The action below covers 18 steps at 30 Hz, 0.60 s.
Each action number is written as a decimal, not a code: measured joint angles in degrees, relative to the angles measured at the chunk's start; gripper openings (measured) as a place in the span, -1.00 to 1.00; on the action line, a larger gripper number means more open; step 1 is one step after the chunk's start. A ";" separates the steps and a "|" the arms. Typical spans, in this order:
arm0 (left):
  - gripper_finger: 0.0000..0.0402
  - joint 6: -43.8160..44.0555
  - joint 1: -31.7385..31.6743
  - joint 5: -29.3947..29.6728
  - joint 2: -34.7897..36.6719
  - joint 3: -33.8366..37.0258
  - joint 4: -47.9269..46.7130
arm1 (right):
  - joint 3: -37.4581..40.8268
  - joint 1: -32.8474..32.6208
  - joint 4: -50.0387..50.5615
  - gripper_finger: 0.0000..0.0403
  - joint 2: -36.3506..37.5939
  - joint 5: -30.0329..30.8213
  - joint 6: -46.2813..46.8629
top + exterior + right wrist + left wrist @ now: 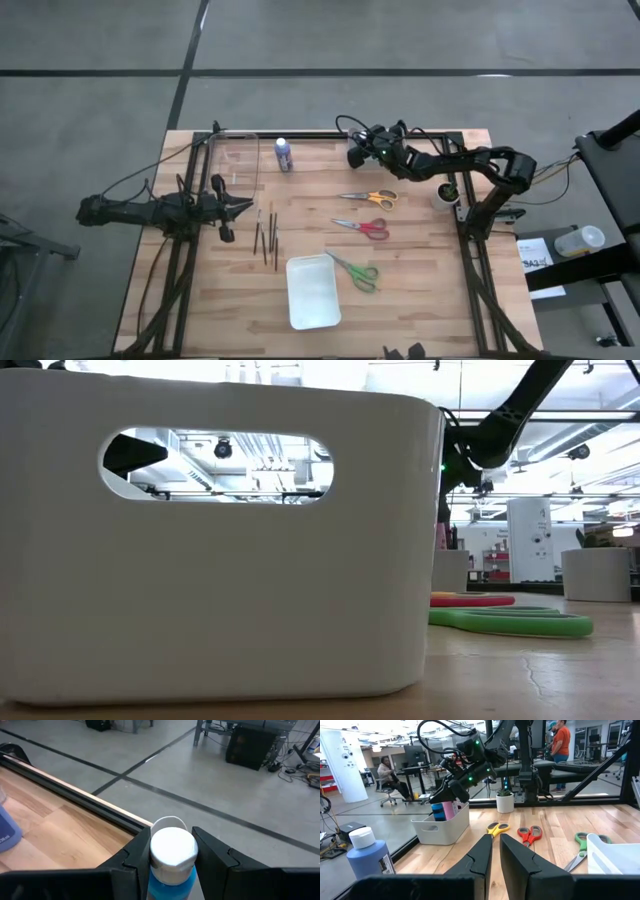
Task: Pick & Place Paint Supplies
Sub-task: Put the small blue paint bottle into the gray bin
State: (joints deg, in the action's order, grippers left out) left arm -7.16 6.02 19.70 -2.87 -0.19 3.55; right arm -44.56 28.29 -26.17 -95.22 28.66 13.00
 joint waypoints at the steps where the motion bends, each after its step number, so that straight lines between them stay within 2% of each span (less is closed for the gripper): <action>1: -0.76 0.00 -0.01 0.00 0.00 0.00 0.00 | 0.00 0.00 0.00 -0.45 0.07 -0.10 -0.15; 18: -0.77 0.00 0.00 -0.07 0.00 0.00 0.00 | 0.24 -0.71 0.72 -0.45 3.89 -0.59 0.01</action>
State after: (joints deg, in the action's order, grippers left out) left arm -7.15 6.02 19.64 -2.87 -0.19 3.55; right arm -44.31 27.58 -25.45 -91.33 28.08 13.01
